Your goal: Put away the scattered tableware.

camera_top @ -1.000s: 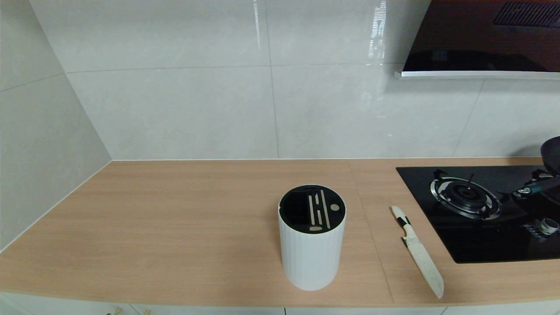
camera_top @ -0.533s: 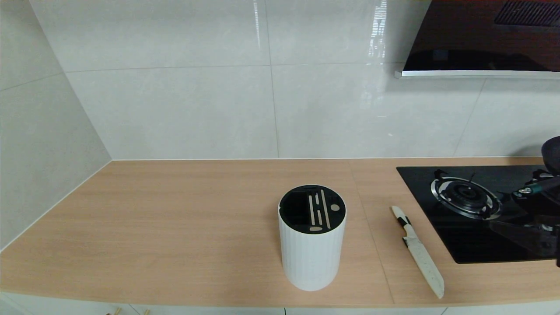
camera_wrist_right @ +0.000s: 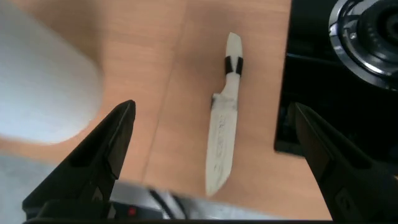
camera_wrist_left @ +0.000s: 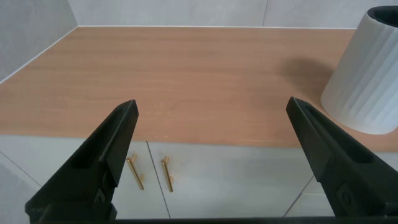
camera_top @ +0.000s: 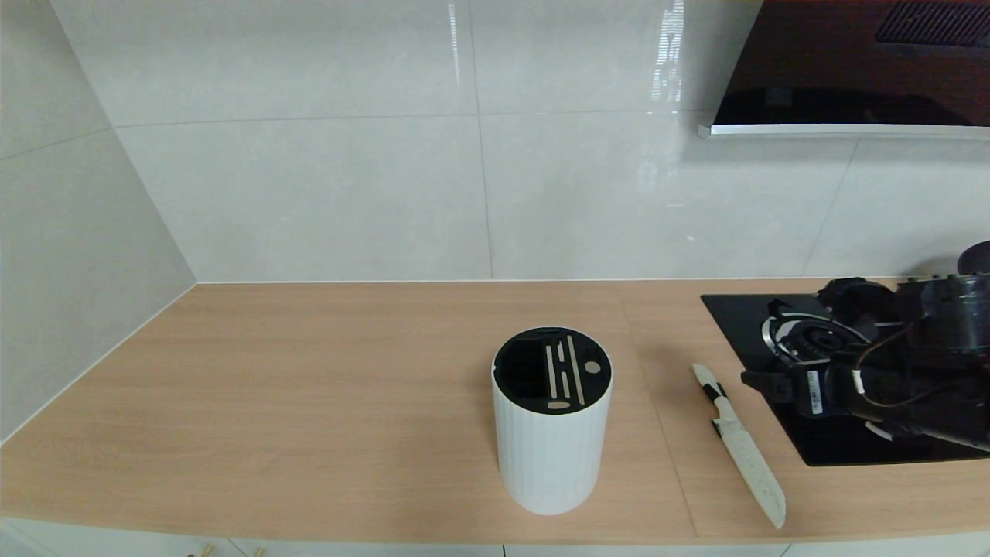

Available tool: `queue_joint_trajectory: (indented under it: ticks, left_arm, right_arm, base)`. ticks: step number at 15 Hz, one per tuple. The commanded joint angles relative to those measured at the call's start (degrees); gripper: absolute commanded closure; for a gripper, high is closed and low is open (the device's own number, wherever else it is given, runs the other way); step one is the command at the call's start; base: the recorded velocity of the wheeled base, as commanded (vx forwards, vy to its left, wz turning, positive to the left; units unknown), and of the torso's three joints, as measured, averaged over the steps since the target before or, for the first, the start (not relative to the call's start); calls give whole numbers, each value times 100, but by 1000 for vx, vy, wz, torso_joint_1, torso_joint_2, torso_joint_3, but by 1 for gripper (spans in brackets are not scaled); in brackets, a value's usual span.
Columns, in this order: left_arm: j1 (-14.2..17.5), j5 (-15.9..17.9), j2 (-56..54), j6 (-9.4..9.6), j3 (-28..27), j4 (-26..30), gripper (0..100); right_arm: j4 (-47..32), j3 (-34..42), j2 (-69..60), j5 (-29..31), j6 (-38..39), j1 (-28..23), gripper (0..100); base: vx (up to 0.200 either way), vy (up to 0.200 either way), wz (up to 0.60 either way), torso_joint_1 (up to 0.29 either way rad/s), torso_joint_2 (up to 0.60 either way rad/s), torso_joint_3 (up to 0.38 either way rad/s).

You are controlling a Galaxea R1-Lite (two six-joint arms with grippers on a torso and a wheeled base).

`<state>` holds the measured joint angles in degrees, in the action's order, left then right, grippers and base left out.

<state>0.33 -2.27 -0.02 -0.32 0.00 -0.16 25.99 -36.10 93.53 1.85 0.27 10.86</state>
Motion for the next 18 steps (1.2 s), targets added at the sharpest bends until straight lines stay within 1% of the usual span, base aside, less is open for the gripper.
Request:
queue_joint_trajectory:
  ticks: [1, 5, 6, 12, 15, 18]
  left_arm:
    - [2, -2, 2, -3, 0, -2, 0]
    - [2, -2, 2, -3, 0, -2, 0]
    - [2, -2, 2, -3, 0, -2, 0]
    - [-7, -2, 2, -3, 0, -2, 0]
    - [2, -2, 2, -3, 0, -2, 0]
    - [2, -2, 2, -3, 0, -2, 0]
  right_arm:
    - [600, 85, 1291, 289, 26, 39, 0]
    - [1004, 76, 1950, 307, 52, 39, 0]
    - [1215, 85, 2187, 316, 61, 30, 0]
    - [1795, 50, 2961, 404, 193, 12, 0]
    - [2516, 76, 3356, 404, 254, -14, 0]
    - [2595, 24, 3506, 351, 377, -163, 0]
  base:
    - [0, 0, 0, 0, 0, 0]
    - [0, 0, 0, 0, 0, 0]
    - [0, 0, 0, 0, 0, 0]
    - [0, 0, 0, 0, 0, 0]
    - [0, 0, 0, 0, 0, 0]
    - [0, 0, 0, 0, 0, 0]
